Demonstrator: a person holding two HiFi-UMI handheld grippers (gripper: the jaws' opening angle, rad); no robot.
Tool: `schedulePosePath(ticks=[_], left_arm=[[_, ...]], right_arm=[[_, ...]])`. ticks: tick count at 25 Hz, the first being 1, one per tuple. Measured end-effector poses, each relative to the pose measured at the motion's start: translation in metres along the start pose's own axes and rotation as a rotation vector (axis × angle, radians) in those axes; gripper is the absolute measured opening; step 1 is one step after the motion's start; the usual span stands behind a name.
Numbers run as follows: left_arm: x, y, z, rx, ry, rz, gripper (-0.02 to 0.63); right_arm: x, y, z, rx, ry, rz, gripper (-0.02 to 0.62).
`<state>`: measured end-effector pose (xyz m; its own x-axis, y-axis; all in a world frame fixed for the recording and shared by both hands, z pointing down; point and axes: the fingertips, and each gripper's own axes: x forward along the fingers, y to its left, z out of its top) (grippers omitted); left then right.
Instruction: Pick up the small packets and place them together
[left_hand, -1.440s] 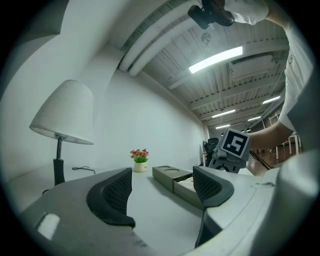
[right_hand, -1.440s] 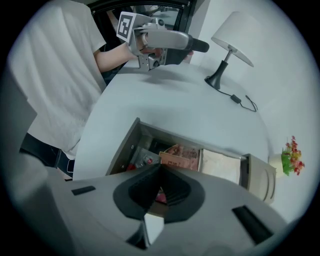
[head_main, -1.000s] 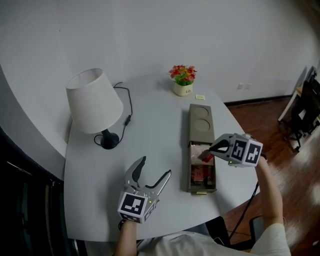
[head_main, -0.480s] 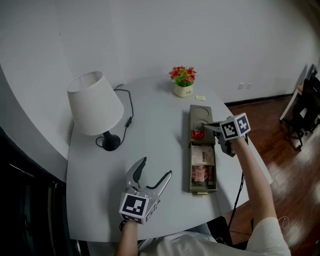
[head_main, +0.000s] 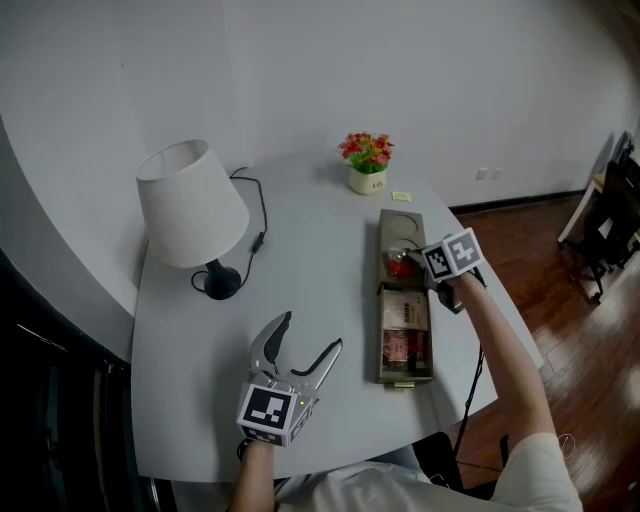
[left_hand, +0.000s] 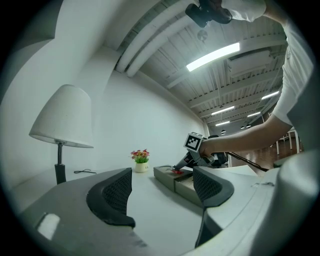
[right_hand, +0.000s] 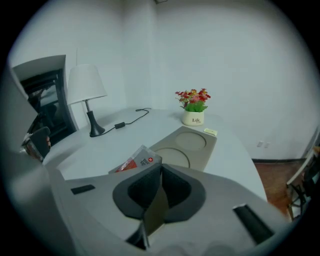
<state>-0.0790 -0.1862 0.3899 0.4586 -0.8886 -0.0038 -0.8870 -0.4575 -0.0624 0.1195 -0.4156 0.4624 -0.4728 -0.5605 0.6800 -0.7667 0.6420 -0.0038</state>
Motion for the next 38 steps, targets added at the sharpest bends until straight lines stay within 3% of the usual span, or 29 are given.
schedulePosePath(ticks=[8, 9, 11, 15, 20, 24, 29, 38], left_arm=[[-0.002, 0.001, 0.0, -0.001, 0.002, 0.002, 0.37], [-0.002, 0.0, 0.0, 0.001, 0.003, -0.001, 0.37], [-0.001, -0.001, 0.0, 0.0, 0.003, -0.001, 0.37], [-0.002, 0.0, 0.001, 0.0, 0.004, 0.006, 0.37], [-0.006, 0.007, 0.012, -0.034, -0.058, 0.028, 0.368], [-0.009, 0.012, 0.021, -0.076, -0.113, 0.044, 0.368], [-0.006, 0.008, 0.018, -0.072, -0.103, 0.045, 0.365], [-0.003, -0.002, 0.015, -0.141, -0.121, 0.001, 0.365]], right_arm=[[-0.009, -0.004, 0.005, 0.084, -0.062, -0.059, 0.032], [-0.009, -0.004, 0.007, 0.097, -0.074, -0.058, 0.063], [-0.01, -0.002, 0.009, 0.101, -0.084, -0.049, 0.361], [-0.025, 0.0, 0.019, 0.082, -0.163, -0.077, 0.368], [-0.094, 0.044, 0.058, 0.032, -0.536, 0.042, 0.368], [-0.148, 0.081, 0.056, -0.11, -0.74, 0.036, 0.368], [-0.166, 0.133, 0.02, -0.249, -0.772, 0.049, 0.337], [-0.172, 0.181, -0.017, -0.212, -0.812, 0.095, 0.334]])
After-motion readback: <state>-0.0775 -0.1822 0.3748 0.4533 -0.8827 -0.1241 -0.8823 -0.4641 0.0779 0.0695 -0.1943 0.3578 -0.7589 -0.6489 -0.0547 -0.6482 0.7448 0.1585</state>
